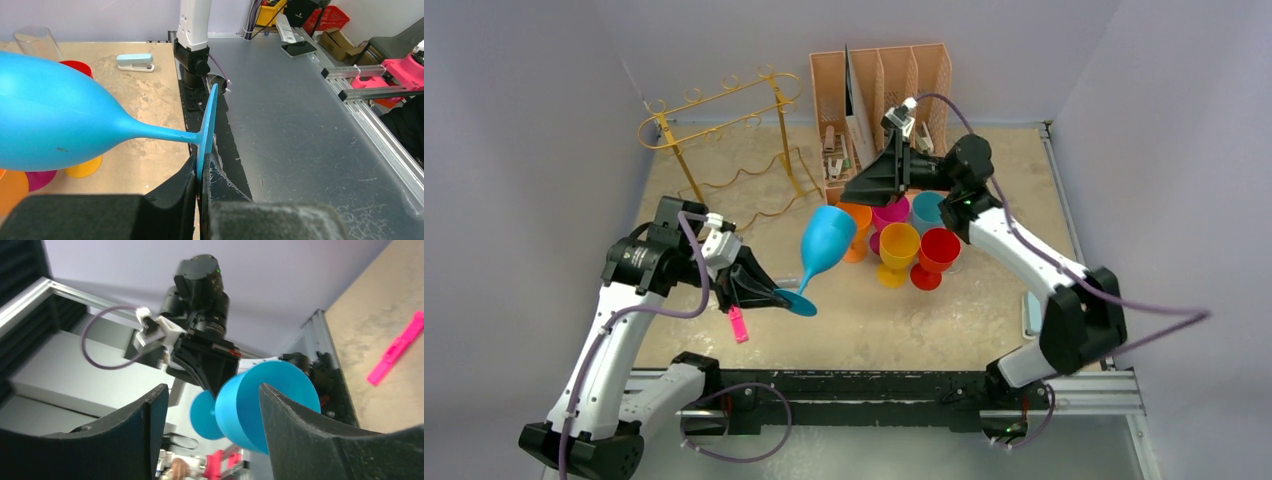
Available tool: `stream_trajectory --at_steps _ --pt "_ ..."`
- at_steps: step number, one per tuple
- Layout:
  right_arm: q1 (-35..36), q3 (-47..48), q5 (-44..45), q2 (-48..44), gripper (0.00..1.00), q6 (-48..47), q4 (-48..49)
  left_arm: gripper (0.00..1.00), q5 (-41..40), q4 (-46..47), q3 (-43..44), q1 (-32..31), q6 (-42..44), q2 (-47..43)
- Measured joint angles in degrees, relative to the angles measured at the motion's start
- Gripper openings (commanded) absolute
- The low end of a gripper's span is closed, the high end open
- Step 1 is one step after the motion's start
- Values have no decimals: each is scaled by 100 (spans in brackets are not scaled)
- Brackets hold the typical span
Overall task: Take the wine glass off the wine glass rack
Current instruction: Place the wine glass at the center of the board.
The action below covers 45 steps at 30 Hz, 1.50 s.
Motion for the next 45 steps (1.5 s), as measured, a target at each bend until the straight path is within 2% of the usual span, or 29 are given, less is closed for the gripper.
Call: stream_trajectory --at_steps 2,5,8,13,19,24,29,33,38,43,45 --pt "9 26 79 -448 72 -1056 -1228 0 -13 28 0 0 -48 -52" --pt "70 490 297 -1084 70 -2817 -3565 0 -46 109 0 0 -125 -120" --pt "131 785 304 -1364 67 -3641 -4496 0 -44 286 -2 0 -269 -173" --pt "437 647 153 -1316 66 -3803 -4623 0 -44 715 -4 0 -629 -197" --pt "756 647 146 -1045 68 -4059 -5058 0 -146 745 -9 7 -826 -203" --pt "730 649 251 -1128 73 -4275 -5418 0 -249 715 -11 7 -824 -269" --pt "479 651 802 -1322 75 -4642 -6048 0 -256 715 -11 7 -811 -413" --pt "221 651 1104 -1390 75 -4662 -6096 0 -181 708 -11 2 -809 -455" --pt "195 647 1064 -1202 71 -4216 -5447 0 -85 702 -11 2 -807 -448" --pt "302 577 719 -964 59 -3421 -4325 0 -7 699 -11 0 -802 -407" --pt "398 577 619 -903 51 -3230 -4074 0 0 699 -11 2 -802 -380"
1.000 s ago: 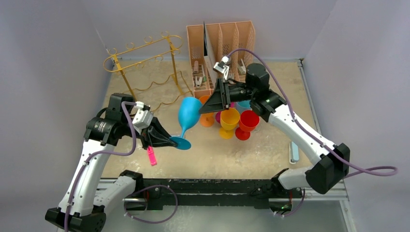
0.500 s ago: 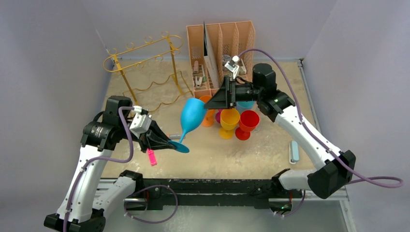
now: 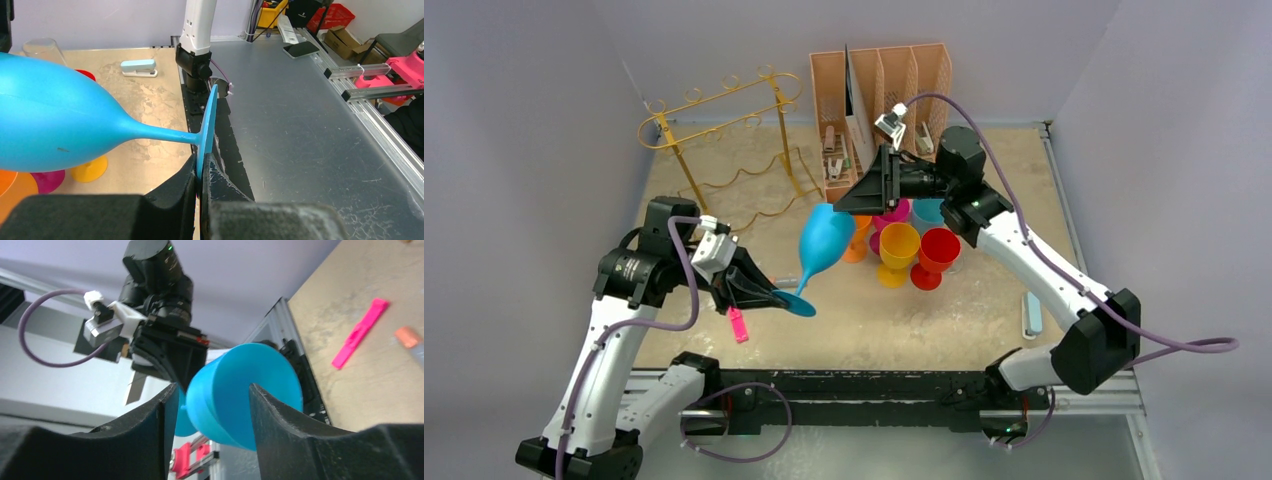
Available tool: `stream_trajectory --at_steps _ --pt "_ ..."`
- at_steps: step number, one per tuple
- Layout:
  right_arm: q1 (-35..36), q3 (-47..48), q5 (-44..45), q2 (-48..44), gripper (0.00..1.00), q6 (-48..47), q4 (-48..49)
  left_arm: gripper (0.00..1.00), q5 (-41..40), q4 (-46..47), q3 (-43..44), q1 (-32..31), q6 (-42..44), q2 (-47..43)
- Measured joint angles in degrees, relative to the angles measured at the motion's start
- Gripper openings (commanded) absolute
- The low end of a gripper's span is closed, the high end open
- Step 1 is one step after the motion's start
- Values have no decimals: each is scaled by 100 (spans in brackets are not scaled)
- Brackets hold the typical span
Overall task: Take the wine glass off the wine glass rack
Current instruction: Place the wine glass at the center of the board.
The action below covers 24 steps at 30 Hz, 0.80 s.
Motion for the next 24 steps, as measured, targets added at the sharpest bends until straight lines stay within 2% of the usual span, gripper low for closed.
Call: stream_trajectory --at_steps 6,9,20,24 --pt "186 2 -304 22 45 243 251 0 2 -15 0 -2 -2 31" --pt "184 2 -420 22 38 280 264 0 2 -15 0 -2 0 28" --pt "164 0 -507 -9 0 433 369 0 2 -31 0 -2 2 33" --pt "157 -7 -564 -74 0 658 568 0 -24 -33 0 -4 24 33"
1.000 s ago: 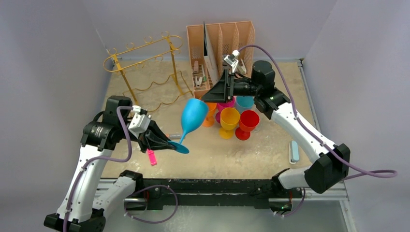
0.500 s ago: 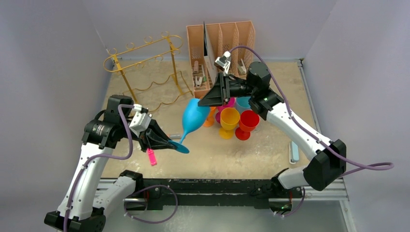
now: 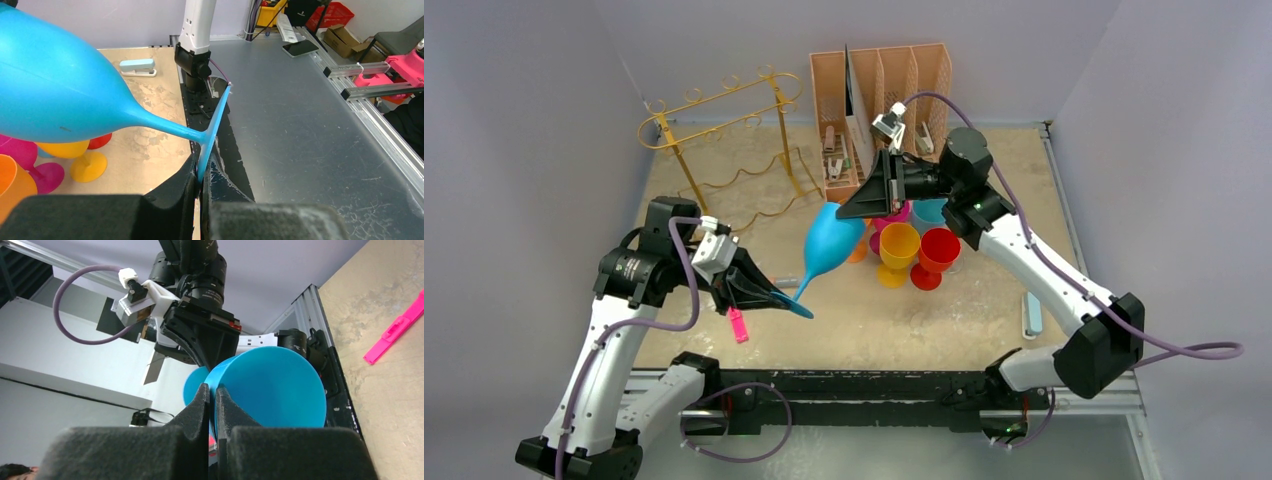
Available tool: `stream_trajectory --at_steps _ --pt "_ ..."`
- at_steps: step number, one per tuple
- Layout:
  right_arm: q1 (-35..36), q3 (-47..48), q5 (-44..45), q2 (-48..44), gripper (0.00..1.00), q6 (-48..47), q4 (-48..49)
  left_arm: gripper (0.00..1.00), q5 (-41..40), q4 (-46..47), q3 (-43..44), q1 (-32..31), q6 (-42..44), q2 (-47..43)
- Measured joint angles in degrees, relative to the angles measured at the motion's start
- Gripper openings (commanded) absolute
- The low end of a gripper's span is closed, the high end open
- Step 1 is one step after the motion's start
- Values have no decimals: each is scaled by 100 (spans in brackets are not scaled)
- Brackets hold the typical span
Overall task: Take the wine glass off the wine glass rack
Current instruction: Place the wine glass at the center of the board.
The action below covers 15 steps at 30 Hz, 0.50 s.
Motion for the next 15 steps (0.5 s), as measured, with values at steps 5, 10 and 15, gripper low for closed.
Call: stream_trajectory --at_steps 5,10,15 --pt "0 -44 -4 -76 0 101 118 24 -39 11 0 -4 11 -2" --pt "11 -109 -37 -83 0 59 96 49 -256 61 2 -2 -136 4" --pt "11 -116 28 -166 0 -409 -492 70 -525 153 2 -2 -315 -70"
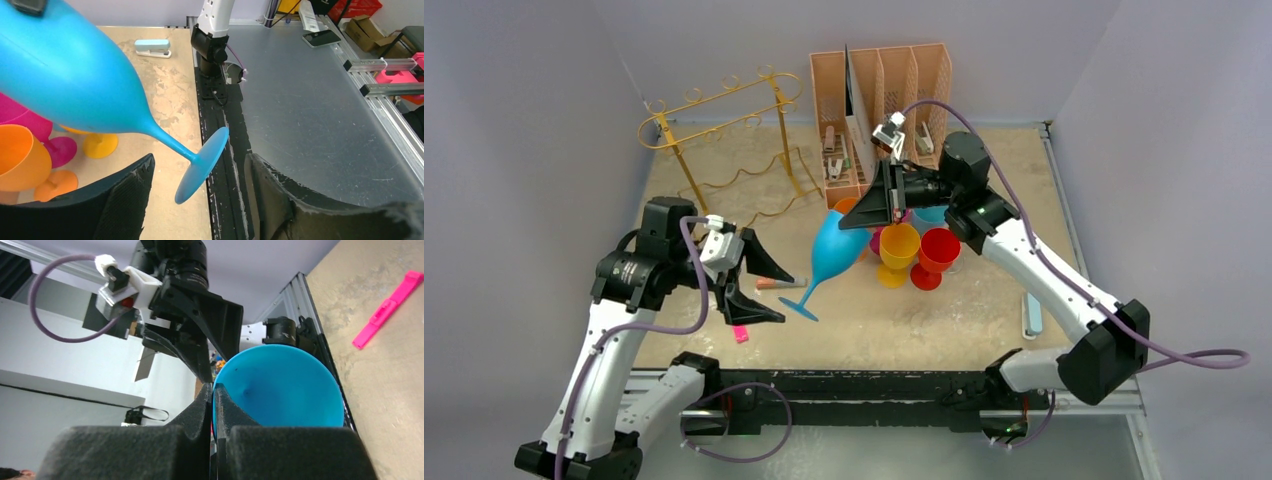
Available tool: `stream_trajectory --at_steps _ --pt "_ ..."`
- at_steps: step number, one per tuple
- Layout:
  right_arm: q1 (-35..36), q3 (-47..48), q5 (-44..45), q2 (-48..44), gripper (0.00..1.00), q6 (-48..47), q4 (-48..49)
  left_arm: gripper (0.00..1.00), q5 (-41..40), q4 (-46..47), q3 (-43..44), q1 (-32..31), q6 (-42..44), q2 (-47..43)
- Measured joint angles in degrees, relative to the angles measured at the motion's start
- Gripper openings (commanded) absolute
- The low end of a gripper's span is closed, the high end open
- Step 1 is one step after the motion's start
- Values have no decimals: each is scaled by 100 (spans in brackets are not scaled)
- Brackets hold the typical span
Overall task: Take the wine glass off the wine glass rack
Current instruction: Place the wine glass at the center of the board.
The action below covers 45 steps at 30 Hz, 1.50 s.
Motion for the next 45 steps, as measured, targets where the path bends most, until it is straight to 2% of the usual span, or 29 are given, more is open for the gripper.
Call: stream_trajectory --at_steps 4,10,16,20,23,25,31,45 --pt "0 4 136 -166 0 -636 -822 78 -201 63 0 0 -170 -127" --pt "66 168 546 -341 0 -1670 -2151 81 -717 496 -4 0 -748 -306" --pt "804 450 2319 -566 0 -3451 -3829 83 -1985 1377 -227 0 -1596 -664" --pt "1377 450 3512 -640 0 -4325 -4505 85 -2924 2105 -599 0 -2168 -1110" --pt "1690 446 4293 -579 0 -4870 -4800 93 -3403 2444 -743 0 -2549 -1381" --pt "1930 363 4723 -557 0 -5228 -4791 94 -3700 2623 -745 0 -2876 -1425" --pt "2459 -63 5235 -553 0 -5871 -4505 94 -4446 2673 -723 0 -3532 -975" --pt "2507 -916 6033 -282 0 -6279 -2839 95 -5646 2883 -723 0 -4028 -1248"
